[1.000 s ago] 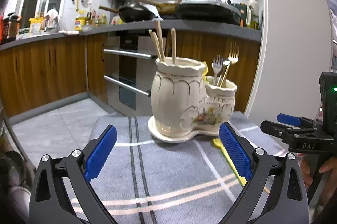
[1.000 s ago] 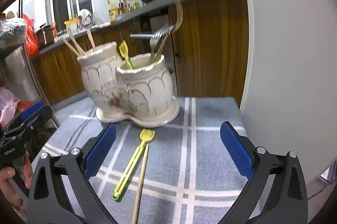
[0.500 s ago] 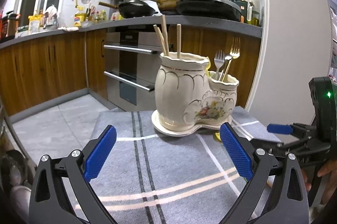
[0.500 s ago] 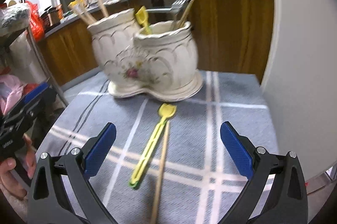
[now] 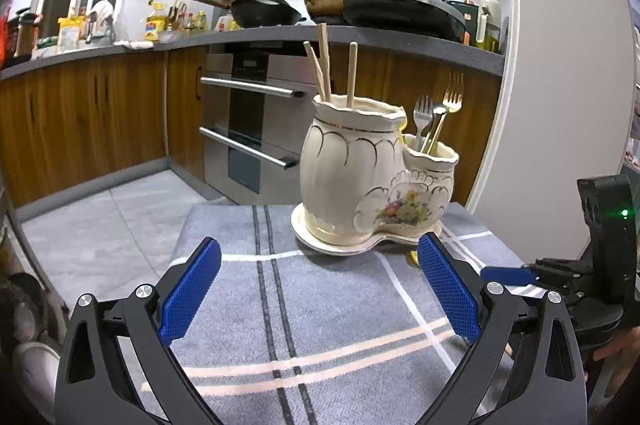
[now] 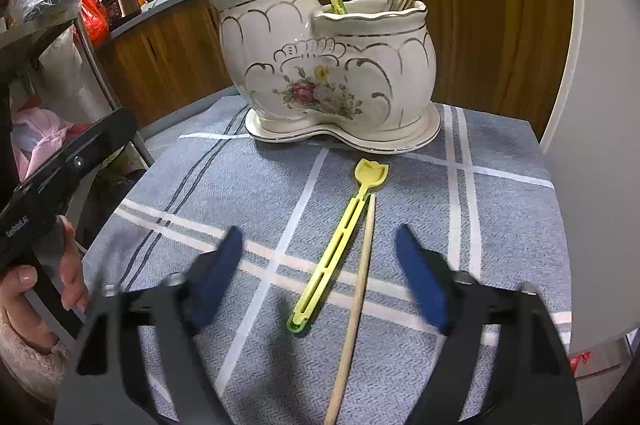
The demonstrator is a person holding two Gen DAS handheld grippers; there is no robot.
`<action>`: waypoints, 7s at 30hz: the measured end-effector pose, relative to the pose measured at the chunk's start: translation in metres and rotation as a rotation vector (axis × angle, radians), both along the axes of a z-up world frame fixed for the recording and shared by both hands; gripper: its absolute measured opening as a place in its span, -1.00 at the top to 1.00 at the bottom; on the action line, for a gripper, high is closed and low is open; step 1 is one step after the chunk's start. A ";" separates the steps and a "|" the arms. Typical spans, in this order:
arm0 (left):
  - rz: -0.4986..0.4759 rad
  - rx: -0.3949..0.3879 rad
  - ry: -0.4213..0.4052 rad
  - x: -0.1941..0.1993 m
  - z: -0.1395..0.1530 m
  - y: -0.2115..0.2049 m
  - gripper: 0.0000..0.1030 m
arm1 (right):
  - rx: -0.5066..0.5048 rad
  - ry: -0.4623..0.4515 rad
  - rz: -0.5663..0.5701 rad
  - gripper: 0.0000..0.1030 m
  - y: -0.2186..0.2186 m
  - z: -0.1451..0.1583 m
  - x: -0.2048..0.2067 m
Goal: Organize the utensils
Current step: 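Withdraw both open tools from the pots back over the remaining utensils, then lower the right tool onto the yellow spoon and close on it, then grasp the wooden chopstick with the left tool while the right tool holds the yellow spoon, then lift the chopstick and yellow spoon up over the ceramic pots with both tools, then release the chopstick in the tall pot while the right tool releases the spoon in the short pot, then withdraw both open tools back from the pots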
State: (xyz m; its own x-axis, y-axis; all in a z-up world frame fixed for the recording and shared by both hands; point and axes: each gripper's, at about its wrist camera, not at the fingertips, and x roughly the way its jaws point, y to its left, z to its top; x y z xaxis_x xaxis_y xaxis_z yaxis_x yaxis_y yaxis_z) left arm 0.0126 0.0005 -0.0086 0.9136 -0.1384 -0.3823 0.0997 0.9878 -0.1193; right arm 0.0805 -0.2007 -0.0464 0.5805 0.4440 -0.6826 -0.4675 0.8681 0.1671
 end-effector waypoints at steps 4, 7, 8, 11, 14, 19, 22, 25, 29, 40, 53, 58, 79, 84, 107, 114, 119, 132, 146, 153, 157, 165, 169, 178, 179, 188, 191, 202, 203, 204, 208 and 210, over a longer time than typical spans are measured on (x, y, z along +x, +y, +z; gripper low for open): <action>-0.006 -0.005 0.000 0.000 0.001 0.001 -0.89 | -0.010 0.012 0.010 0.35 0.007 -0.003 -0.001; -0.008 -0.004 0.003 -0.001 0.000 0.002 -0.89 | -0.034 0.029 -0.006 0.45 0.011 -0.008 0.004; -0.008 -0.004 0.003 -0.001 0.000 0.002 -0.89 | -0.038 0.038 -0.014 0.45 0.011 -0.010 0.005; -0.009 -0.012 0.000 -0.002 0.001 0.002 -0.89 | -0.063 0.048 -0.041 0.45 0.012 -0.015 0.011; -0.010 -0.018 -0.004 -0.003 0.002 0.003 -0.89 | -0.086 0.059 -0.064 0.44 0.015 -0.019 0.017; -0.014 -0.019 -0.001 -0.003 0.003 0.003 -0.89 | -0.119 0.069 -0.070 0.44 0.023 -0.018 0.029; -0.019 -0.017 -0.002 -0.004 0.004 0.003 -0.90 | -0.150 0.056 -0.073 0.53 0.026 -0.018 0.029; -0.018 -0.018 0.001 -0.005 0.005 0.005 -0.90 | -0.167 0.051 -0.084 0.73 0.024 -0.018 0.031; -0.023 -0.028 0.009 -0.004 0.004 0.005 -0.90 | -0.126 0.066 -0.081 0.81 0.016 -0.017 0.032; 0.011 0.013 0.092 -0.015 0.000 -0.024 -0.89 | 0.095 0.030 -0.010 0.81 -0.042 0.021 -0.001; -0.051 0.064 0.312 0.001 -0.029 -0.114 -0.89 | 0.153 -0.035 -0.116 0.81 -0.112 0.033 -0.004; -0.089 0.100 0.386 0.011 -0.039 -0.141 -0.84 | 0.182 -0.037 -0.127 0.81 -0.122 0.033 -0.005; -0.140 0.259 0.505 0.039 -0.057 -0.182 0.75 | 0.204 -0.050 -0.121 0.81 -0.135 0.033 -0.007; -0.153 0.220 0.512 0.040 -0.055 -0.162 0.82 | 0.209 -0.053 -0.110 0.81 -0.132 0.033 -0.008; -0.264 0.041 0.218 -0.001 -0.001 -0.092 0.90 | 0.220 -0.127 -0.115 0.81 -0.102 0.037 -0.007; -0.262 0.002 0.004 0.003 0.037 -0.065 0.90 | 0.334 -0.240 -0.126 0.81 -0.105 0.063 -0.005; -0.225 -0.014 -0.137 0.023 0.069 -0.049 0.90 | 0.378 -0.316 -0.118 0.81 -0.092 0.083 0.012; -0.122 -0.073 -0.300 0.115 0.117 -0.038 0.90 | 0.468 -0.369 -0.045 0.81 -0.041 0.108 0.093; -0.032 0.078 -0.387 0.137 0.102 -0.054 0.90 | 0.409 -0.405 -0.098 0.81 -0.017 0.081 0.121; -0.031 0.066 -0.377 0.134 0.099 -0.046 0.90 | 0.389 -0.395 -0.093 0.81 -0.016 0.073 0.117; -0.026 0.053 -0.365 0.133 0.097 -0.041 0.90 | 0.390 -0.391 -0.093 0.81 -0.016 0.071 0.118; -0.012 0.030 -0.368 0.121 0.097 -0.030 0.83 | 0.382 -0.378 -0.090 0.81 -0.018 0.065 0.117; -0.015 0.023 -0.371 0.117 0.098 -0.028 0.67 | 0.372 -0.353 -0.099 0.81 -0.016 0.066 0.121; -0.024 0.048 -0.368 0.106 0.101 -0.029 0.21 | 0.396 -0.377 -0.078 0.41 -0.026 0.076 0.098; -0.025 0.047 -0.368 0.104 0.102 -0.028 0.21 | 0.390 -0.389 -0.077 0.41 -0.027 0.078 0.092; -0.036 0.038 -0.331 0.052 0.093 -0.026 -0.14 | 0.314 -0.422 -0.061 -0.04 -0.044 0.079 0.016; -0.036 0.065 -0.303 0.033 0.080 -0.029 -0.26 | 0.259 -0.437 -0.065 -0.35 -0.045 0.073 0.000; 0.021 0.117 -0.245 -0.008 0.032 -0.027 -0.74 | 0.101 -0.572 -0.124 -0.89 -0.039 0.054 -0.033; 0.025 0.116 -0.245 -0.011 0.030 -0.026 -0.76 | 0.092 -0.579 -0.129 -0.89 -0.039 0.053 -0.034; 0.028 0.113 -0.244 -0.013 0.028 -0.025 -0.79 | 0.082 -0.587 -0.137 -0.89 -0.038 0.052 -0.035; 0.044 0.112 -0.220 -0.013 0.020 -0.019 -0.82 | 0.073 -0.599 -0.162 -0.89 -0.038 0.048 -0.034; 0.049 0.118 -0.214 -0.015 0.016 -0.016 -0.83 | 0.075 -0.601 -0.168 -0.89 -0.038 0.046 -0.034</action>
State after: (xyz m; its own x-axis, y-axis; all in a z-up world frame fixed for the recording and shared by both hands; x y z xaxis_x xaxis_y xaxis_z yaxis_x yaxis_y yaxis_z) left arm -0.0026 -0.0157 0.0075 0.9800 -0.0579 -0.1905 0.0621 0.9979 0.0160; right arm 0.0467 -0.2392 -0.0002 0.9190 0.3475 -0.1863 -0.3571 0.9339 -0.0193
